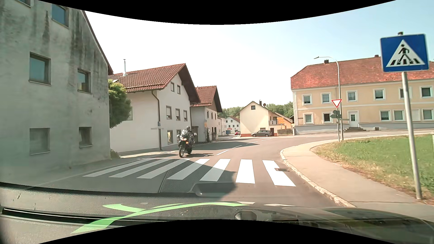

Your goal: Follow the waypoints while adhering to traffic rules and regulations

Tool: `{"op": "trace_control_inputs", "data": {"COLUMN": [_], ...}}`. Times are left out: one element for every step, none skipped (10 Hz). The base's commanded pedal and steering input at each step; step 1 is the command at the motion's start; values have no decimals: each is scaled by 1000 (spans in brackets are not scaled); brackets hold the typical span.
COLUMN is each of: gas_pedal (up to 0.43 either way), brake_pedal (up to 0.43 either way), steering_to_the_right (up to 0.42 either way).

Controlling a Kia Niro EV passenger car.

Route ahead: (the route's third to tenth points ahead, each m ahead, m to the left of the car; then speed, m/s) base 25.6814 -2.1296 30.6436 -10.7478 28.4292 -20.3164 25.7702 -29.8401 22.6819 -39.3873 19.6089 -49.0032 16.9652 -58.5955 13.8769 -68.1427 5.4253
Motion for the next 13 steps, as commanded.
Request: {"op": "trace_control_inputs", "data": {"gas_pedal": [0, 0, 0, 0, 0, 47, 47, 47, 47, 47, 47, 47, 47], "brake_pedal": [0, 0, 0, 0, 0, 0, 0, 0, 0, 0, 0, 0, 0], "steering_to_the_right": [51, 51, 51, 51, 51, 51, 50, 50, 49, 48, 46, 45, 45]}}
